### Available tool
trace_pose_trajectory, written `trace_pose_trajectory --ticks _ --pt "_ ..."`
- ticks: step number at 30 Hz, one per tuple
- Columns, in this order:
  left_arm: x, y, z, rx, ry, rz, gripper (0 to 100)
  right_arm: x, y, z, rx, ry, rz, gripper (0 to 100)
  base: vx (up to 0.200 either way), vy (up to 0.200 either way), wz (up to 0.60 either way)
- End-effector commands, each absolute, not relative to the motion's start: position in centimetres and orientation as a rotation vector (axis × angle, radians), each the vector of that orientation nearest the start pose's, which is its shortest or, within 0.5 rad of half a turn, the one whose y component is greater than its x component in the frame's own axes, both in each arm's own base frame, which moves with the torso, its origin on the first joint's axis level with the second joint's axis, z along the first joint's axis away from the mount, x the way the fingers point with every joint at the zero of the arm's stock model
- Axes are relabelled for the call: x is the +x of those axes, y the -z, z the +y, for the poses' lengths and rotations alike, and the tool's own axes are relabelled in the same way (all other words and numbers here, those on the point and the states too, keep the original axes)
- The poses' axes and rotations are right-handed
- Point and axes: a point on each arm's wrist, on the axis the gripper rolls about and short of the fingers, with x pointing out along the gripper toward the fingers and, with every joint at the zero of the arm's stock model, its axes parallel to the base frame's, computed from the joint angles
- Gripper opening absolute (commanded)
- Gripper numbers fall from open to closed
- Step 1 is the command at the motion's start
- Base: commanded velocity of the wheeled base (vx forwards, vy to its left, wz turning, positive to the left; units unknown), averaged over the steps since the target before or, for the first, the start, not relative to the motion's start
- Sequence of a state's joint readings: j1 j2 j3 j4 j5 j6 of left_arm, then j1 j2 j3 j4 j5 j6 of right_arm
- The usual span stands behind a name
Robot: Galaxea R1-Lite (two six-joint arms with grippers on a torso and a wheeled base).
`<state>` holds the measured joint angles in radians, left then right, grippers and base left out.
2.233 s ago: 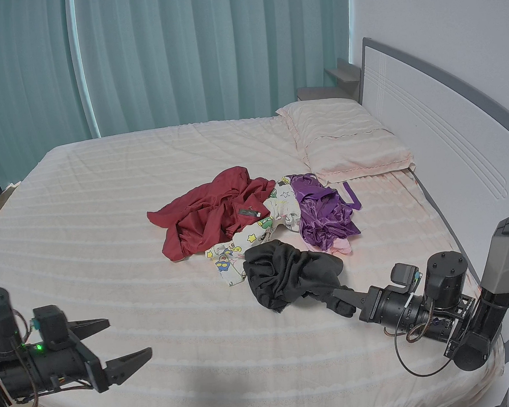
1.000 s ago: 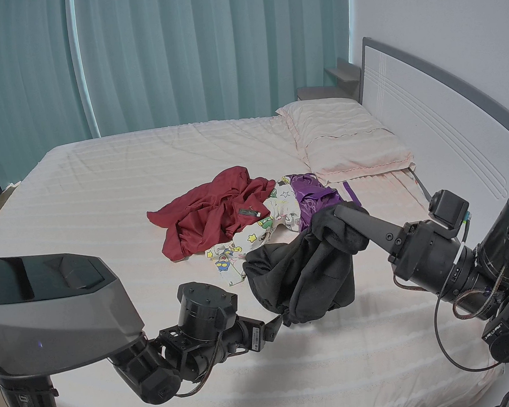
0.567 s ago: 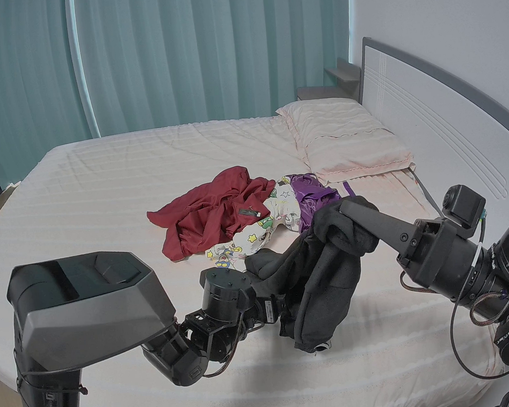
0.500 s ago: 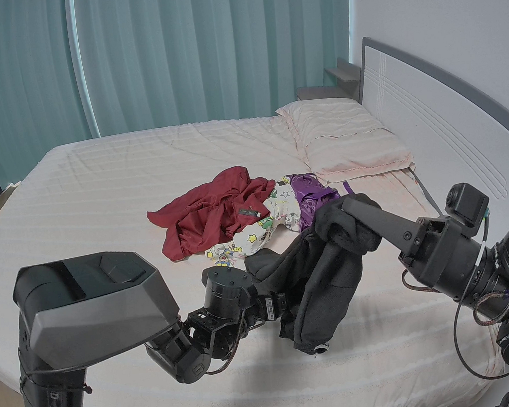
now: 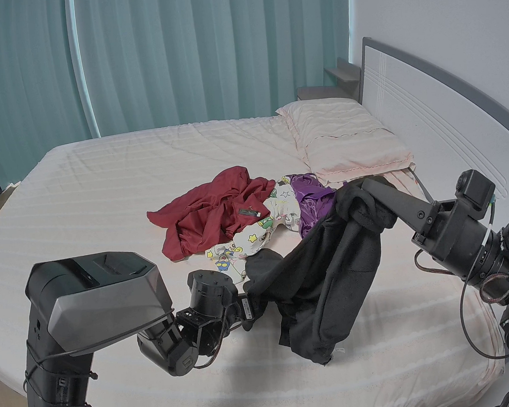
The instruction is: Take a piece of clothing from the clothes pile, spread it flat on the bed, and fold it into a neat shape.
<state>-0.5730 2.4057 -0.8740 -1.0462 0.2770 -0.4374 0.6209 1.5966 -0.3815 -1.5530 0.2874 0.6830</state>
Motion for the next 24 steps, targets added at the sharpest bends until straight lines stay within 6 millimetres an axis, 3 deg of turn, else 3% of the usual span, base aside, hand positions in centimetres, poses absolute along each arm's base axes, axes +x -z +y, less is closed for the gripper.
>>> trace_pose_trajectory --ticks 1,5,11,20,24 --pt "32.0 0.7 -19.8 -0.272 0.216 0.529 0 20.5 -18.0 14.2 0.678 -0.932 0.022 0 0.0 0.0 0.0" --pt "30.9 -2.1 -19.6 -0.395 0.287 0.529 0 21.1 -16.8 14.7 0.673 -0.916 0.071 0 0.0 0.0 0.0" --pt "27.2 -6.5 -19.6 -0.489 0.369 0.497 0 22.1 -15.0 15.4 0.663 -0.892 0.138 0 0.0 0.0 0.0" --pt "19.8 -13.6 -19.1 -0.565 0.569 0.395 0 22.3 -14.4 16.0 0.66 -0.89 0.16 0 0.0 0.0 0.0" --pt "17.5 -15.3 -18.2 -0.575 0.611 0.365 0 22.3 -13.6 16.6 0.65 -0.895 0.191 0 0.0 0.0 0.0"
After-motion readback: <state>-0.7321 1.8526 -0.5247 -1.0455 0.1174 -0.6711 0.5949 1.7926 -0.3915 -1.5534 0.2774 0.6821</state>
